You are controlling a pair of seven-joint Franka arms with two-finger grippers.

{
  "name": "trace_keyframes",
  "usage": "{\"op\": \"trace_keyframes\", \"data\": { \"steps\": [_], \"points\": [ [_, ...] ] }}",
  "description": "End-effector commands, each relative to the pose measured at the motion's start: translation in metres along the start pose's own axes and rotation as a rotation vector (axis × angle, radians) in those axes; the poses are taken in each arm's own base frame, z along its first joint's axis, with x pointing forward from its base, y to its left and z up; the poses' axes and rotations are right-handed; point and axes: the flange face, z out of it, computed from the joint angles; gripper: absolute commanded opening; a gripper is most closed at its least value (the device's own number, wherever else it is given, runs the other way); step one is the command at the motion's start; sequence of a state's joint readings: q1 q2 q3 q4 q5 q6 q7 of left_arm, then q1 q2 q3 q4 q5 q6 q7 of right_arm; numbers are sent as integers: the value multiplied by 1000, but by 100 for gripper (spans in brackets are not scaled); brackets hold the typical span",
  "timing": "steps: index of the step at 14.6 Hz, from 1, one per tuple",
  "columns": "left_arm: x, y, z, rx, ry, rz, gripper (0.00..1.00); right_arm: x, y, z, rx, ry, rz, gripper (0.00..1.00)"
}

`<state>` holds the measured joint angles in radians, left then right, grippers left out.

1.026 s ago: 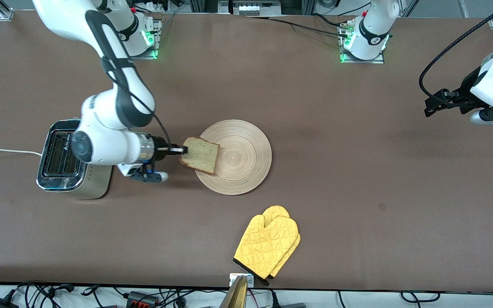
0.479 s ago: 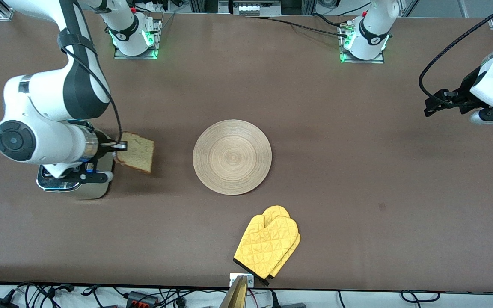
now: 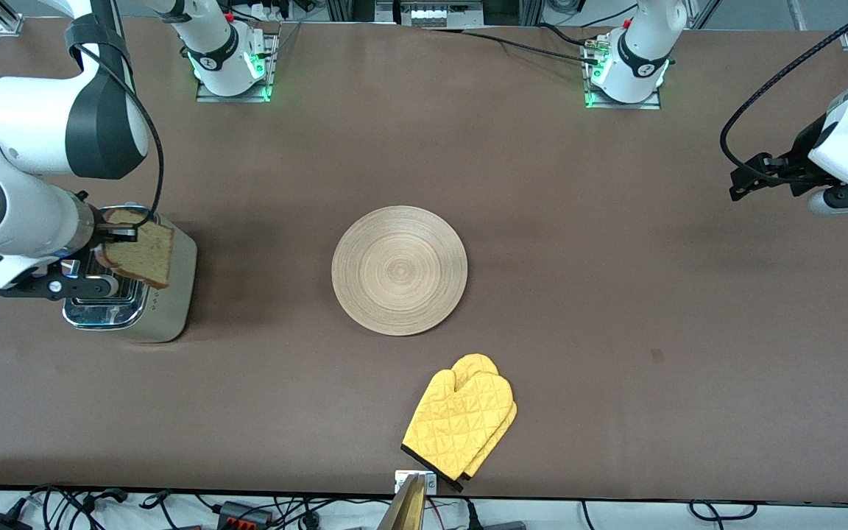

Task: Move plate and put bread in toaster
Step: 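Lower the bread into the toaster slot with the right gripper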

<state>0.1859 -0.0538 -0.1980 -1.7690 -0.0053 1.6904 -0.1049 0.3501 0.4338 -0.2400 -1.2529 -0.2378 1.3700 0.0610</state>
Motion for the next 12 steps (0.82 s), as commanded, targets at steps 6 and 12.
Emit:
{"op": "trace_keyframes", "data": {
  "steps": [6,12],
  "points": [
    [1,1,-3,-15,-3,-7,100,13,33,32,-127,-66,-43,0],
    [0,1,-2,-16,-8,-7,100,19,28,52,-139,-101,-38,0]
  ]
}}
